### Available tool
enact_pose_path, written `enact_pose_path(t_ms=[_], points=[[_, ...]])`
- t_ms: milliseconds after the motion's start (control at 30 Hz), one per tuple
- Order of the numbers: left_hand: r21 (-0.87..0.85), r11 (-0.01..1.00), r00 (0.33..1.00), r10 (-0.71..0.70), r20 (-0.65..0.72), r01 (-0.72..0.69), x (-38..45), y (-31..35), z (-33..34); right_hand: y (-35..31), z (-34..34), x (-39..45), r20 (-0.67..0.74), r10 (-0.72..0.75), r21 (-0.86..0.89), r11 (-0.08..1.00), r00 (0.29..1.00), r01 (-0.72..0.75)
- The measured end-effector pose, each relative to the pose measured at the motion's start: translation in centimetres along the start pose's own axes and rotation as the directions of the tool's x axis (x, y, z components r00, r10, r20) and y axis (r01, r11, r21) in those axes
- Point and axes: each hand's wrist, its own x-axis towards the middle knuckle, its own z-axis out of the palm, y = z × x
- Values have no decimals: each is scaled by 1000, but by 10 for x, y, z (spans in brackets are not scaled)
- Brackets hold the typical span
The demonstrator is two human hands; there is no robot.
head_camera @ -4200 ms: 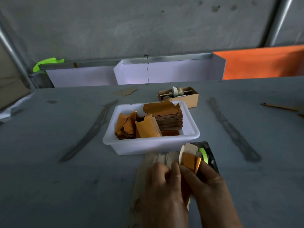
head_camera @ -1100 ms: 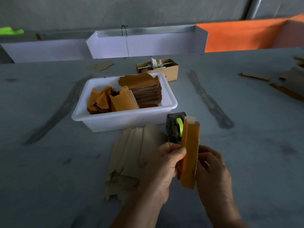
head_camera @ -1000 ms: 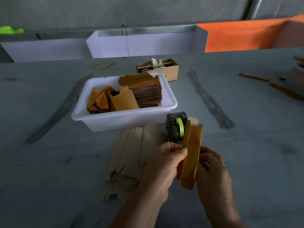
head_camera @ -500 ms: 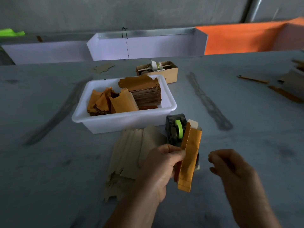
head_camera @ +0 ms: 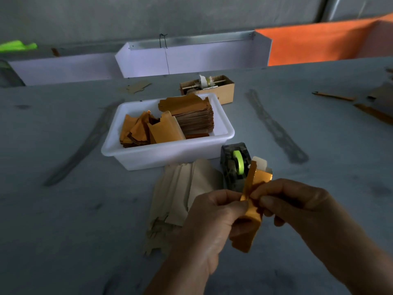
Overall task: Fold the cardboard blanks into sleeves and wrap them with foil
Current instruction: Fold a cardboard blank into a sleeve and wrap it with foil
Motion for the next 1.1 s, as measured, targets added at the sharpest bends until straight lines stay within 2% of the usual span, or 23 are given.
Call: enact_pose_path(t_ms=[133, 433, 700, 933, 1100], points=[[9, 1000, 1000, -14, -3, 14, -1, 2, -1, -1, 2, 1, -21, -12, -66, 998, 1000, 10], [34, 999, 998, 6, 57, -8, -3, 6, -1, -6, 3, 6, -99, 56, -213, 974, 993, -77], [71, 997, 996, 17, 85, -24, -5, 6, 0, -11, 4, 4, -114, 18, -334, 941, 993, -55], [201, 968, 984, 166, -63, -150, -7, -7, 5, -17, 13, -1, -186, -10, -474, 877, 982, -81], [315, 891, 906, 390, -162, -327, -10, -16, 15, -24, 20, -5, -256, -27, -563, 817, 966, -127]])
